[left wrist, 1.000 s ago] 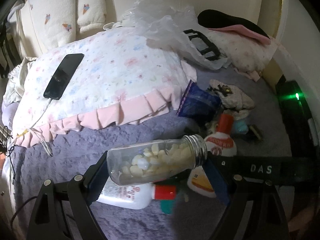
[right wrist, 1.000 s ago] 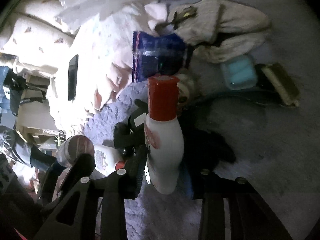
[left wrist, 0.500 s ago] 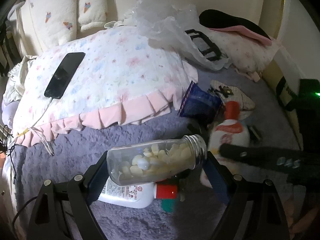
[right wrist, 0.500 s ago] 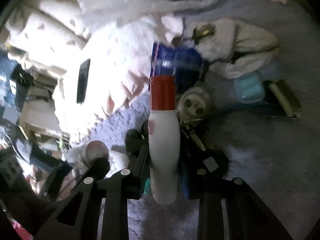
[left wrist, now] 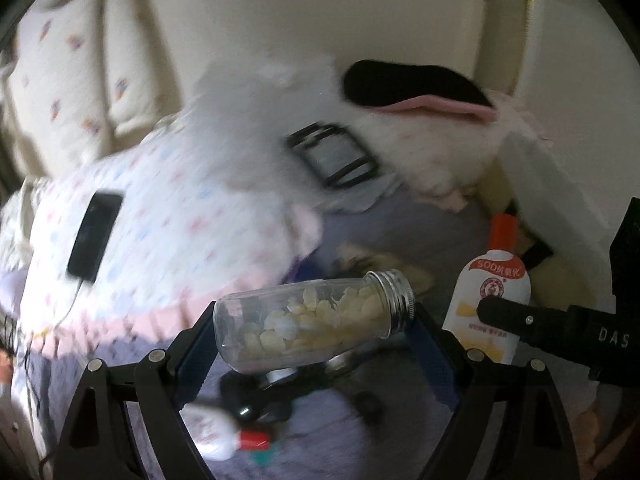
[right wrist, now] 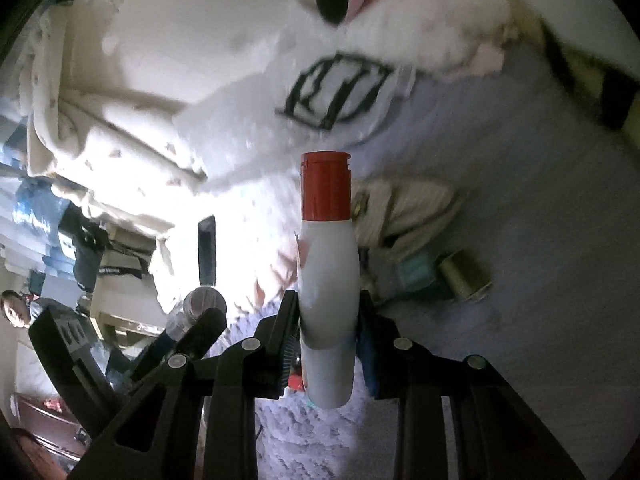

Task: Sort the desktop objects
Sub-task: 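Carry the jar in the left gripper while the right gripper carries the bottle over the white bin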

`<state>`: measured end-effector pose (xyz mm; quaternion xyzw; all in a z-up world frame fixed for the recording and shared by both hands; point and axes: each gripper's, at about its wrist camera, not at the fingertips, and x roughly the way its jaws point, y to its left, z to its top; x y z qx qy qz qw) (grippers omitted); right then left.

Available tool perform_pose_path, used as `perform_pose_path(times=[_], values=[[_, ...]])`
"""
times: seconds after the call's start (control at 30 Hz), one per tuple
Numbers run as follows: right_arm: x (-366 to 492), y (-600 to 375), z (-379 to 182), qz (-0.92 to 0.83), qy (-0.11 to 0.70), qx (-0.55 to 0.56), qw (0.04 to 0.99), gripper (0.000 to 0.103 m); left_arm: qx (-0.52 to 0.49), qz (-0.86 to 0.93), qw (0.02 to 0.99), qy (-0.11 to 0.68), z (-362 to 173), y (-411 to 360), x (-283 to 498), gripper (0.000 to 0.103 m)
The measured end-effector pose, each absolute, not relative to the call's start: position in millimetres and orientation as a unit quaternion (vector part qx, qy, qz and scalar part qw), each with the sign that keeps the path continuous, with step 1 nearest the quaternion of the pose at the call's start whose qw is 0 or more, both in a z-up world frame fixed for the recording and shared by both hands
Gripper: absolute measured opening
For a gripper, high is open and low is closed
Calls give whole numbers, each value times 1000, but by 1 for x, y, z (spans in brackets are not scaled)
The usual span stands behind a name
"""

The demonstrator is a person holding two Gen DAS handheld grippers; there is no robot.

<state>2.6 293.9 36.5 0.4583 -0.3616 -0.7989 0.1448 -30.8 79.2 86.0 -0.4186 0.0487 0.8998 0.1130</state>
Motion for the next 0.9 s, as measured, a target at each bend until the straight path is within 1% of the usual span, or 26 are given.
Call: perform_pose_path(times=[0.3,0.4,0.57,0.67,0.9], values=[[29,380,69,-825,-384,403,96,29,-401,893,193,70,116,173,-42,88],[38,405,74,-833,-394,381,77,29,-395,890,210,88,119,197,-38,88],[49,441,79,-835,-422,348,62,29,-403,878,241,95,118,229,-40,88],[57,461,80,-838,-436,326,46,29,-399,875,250,114,119,250,-43,88],[77,506,80,-836,-472,280,9,29,-374,870,286,148,138,305,-47,88]])
